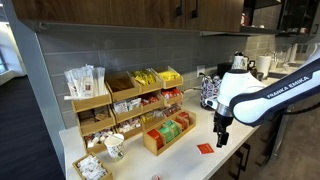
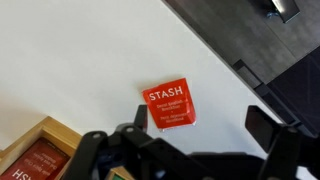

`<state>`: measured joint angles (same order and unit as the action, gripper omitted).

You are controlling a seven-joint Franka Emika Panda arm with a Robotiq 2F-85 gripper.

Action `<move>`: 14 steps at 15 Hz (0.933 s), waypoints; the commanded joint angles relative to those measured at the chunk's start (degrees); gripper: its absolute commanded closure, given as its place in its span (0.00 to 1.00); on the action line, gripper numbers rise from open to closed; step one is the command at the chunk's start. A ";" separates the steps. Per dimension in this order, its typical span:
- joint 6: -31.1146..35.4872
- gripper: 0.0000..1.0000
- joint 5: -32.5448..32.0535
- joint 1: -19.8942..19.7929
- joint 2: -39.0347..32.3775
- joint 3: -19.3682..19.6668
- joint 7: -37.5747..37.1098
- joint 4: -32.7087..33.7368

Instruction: Pick up the red sachet from the kitchen counter and put it in the forwardmost tray in the second slot from the right

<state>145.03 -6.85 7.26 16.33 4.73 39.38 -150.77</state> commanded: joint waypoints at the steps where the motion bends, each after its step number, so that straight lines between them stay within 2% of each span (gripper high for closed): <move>1: 2.97 0.00 4.80 1.29 -4.90 1.33 7.20 1.66; 6: 4.83 0.00 7.36 0.21 -9.51 -0.18 12.30 3.47; 14: 6.50 0.00 5.82 -1.93 -14.55 -2.47 10.86 6.50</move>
<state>150.03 -1.01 6.89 4.05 3.39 49.94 -145.48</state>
